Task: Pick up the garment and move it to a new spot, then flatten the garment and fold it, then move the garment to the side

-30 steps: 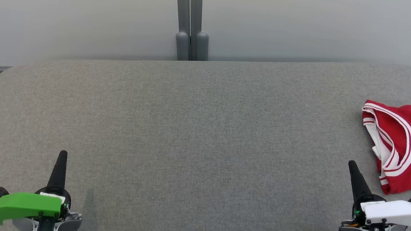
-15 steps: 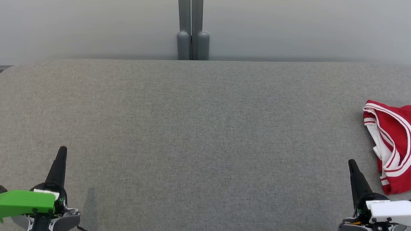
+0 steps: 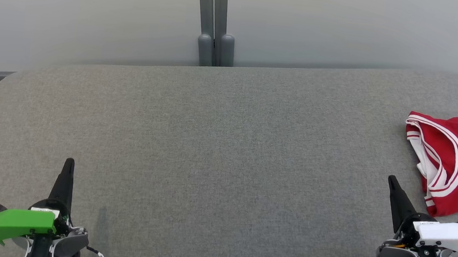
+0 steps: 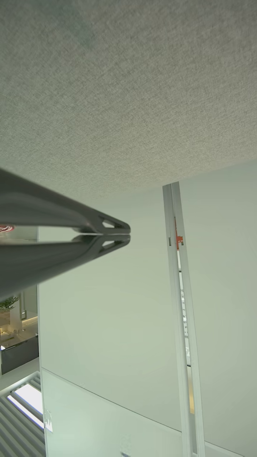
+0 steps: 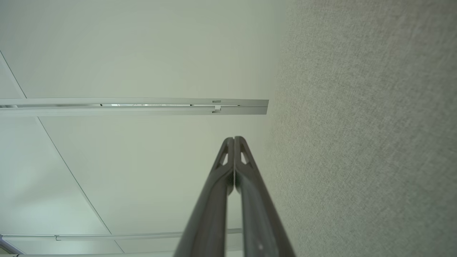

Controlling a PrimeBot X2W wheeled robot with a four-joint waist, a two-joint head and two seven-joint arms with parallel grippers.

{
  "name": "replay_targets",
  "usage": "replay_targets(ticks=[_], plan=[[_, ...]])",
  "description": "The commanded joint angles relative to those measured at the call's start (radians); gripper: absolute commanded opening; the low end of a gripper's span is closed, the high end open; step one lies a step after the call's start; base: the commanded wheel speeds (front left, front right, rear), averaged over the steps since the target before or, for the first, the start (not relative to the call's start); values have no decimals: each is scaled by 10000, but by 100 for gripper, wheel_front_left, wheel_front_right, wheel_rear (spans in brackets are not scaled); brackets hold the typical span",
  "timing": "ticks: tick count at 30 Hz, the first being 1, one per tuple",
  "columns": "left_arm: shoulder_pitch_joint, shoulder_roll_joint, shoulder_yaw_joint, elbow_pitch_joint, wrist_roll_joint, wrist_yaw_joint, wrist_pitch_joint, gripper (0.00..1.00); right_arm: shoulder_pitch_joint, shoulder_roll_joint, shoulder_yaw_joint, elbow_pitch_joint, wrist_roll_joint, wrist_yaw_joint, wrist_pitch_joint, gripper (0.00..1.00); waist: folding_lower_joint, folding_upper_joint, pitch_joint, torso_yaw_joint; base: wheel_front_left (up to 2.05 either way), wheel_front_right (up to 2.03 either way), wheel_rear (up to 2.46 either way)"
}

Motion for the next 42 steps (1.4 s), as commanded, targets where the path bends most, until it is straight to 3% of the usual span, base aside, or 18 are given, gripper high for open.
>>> replay_targets(ticks=[1,9,42], plan=[[-191,2,54,-46,-175,-86,58,0,-132,-4,-50,13,222,7,86,0,0,-1,2,3,0,0,0],[-198,-3,88,-61,-667,-93,204,0,-132,40,-119,24,685,7,215,0,0,-1,12,19,0,0,0],[-195,-2,79,-61,-617,-93,193,0,-127,34,-114,24,648,7,216,0,0,-1,12,19,0,0,0]])
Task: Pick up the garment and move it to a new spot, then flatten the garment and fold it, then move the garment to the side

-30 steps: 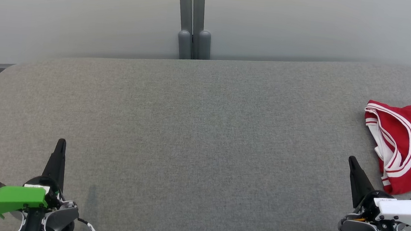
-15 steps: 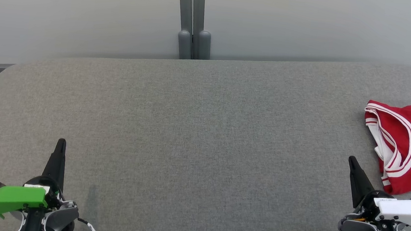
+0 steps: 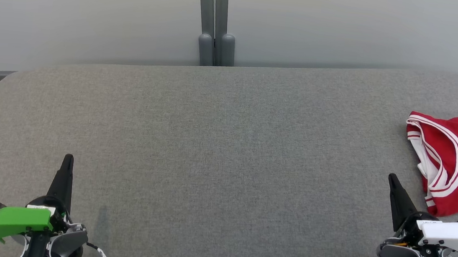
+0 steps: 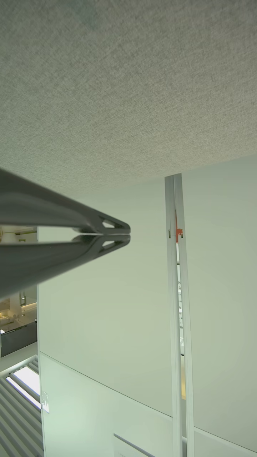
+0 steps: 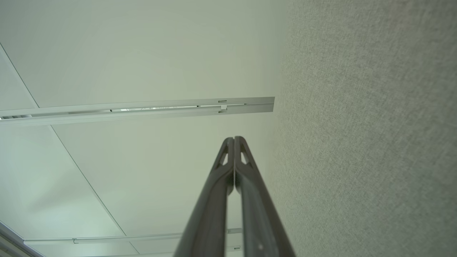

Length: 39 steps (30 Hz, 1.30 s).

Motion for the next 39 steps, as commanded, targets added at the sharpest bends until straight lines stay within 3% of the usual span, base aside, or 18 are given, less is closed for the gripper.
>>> replay_targets(ticks=[1,39], plan=[[-100,4,23,-19,-4,-62,37,0,-70,-12,-22,22,58,7,43,0,0,0,0,0,0,0,0],[-99,4,22,-19,-5,-63,35,0,-70,-12,-15,21,64,7,38,0,0,0,0,0,0,0,0]])
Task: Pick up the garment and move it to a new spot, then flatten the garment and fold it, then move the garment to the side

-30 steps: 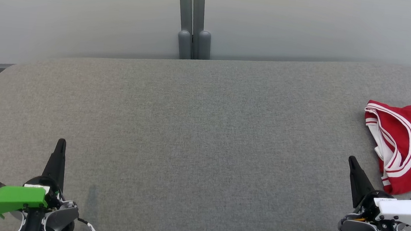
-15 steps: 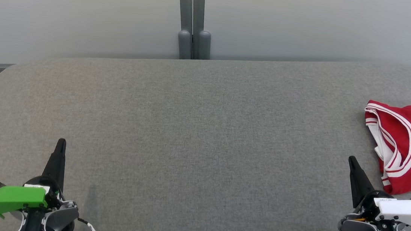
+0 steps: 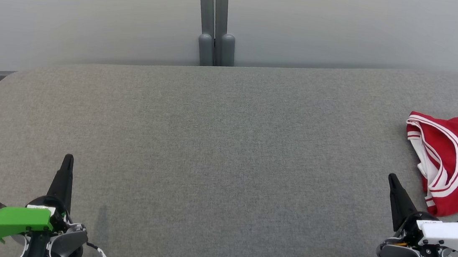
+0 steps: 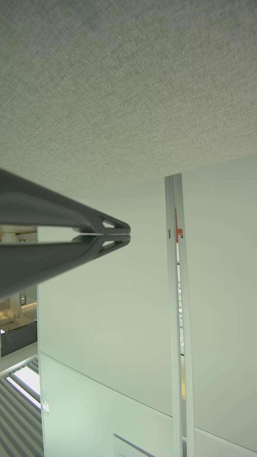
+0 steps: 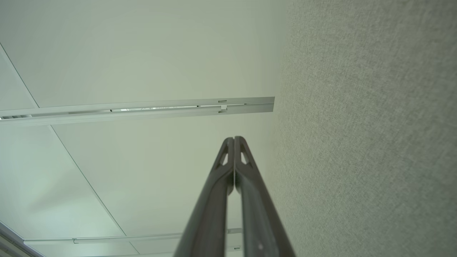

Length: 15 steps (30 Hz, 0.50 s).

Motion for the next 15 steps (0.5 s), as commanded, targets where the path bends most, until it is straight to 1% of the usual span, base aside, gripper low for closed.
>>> replay_targets(ticks=[1,15], plan=[[-98,4,24,-17,-5,-63,35,0,-69,-12,-15,19,63,7,38,0,0,0,0,0,0,0,0],[-98,4,23,-17,-6,-63,35,0,-69,-12,-11,19,64,7,35,0,0,0,0,0,0,0,0]])
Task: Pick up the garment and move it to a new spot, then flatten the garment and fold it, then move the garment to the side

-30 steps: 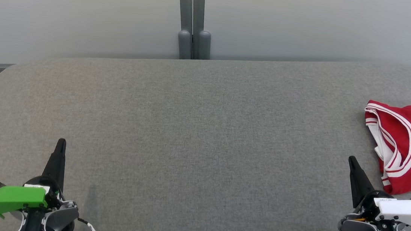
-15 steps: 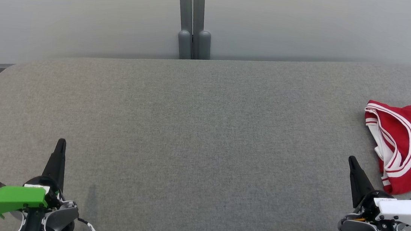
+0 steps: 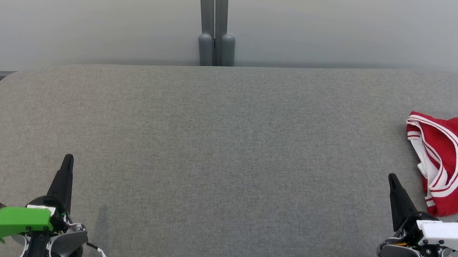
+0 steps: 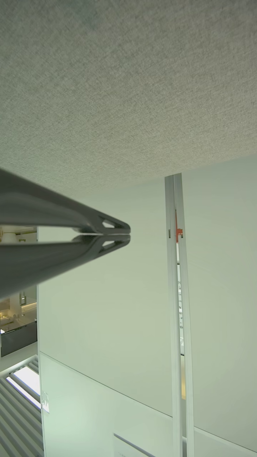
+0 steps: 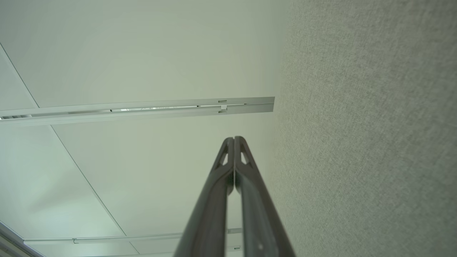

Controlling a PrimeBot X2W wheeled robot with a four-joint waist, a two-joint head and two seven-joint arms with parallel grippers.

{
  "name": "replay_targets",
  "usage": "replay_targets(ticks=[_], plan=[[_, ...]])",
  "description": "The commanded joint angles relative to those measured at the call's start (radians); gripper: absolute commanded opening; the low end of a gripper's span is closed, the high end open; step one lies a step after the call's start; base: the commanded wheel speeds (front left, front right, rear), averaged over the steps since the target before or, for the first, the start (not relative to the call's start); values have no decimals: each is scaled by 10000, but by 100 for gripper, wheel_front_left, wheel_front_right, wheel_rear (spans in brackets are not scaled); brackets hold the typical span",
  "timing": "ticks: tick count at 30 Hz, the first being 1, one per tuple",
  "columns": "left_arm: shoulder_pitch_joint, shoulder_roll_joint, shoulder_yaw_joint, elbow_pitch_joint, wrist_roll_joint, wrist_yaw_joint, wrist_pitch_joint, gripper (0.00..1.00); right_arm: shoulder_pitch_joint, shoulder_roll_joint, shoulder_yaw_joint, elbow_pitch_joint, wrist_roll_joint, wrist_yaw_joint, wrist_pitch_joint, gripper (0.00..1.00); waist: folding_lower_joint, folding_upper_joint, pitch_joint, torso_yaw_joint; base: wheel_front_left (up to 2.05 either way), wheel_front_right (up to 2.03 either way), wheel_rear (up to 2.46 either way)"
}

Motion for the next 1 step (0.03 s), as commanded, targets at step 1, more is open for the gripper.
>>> replay_targets(ticks=[1], plan=[[-98,4,23,-15,-6,-63,35,0,-69,-12,-11,19,64,7,35,0,0,0,0,0,0,0,0]])
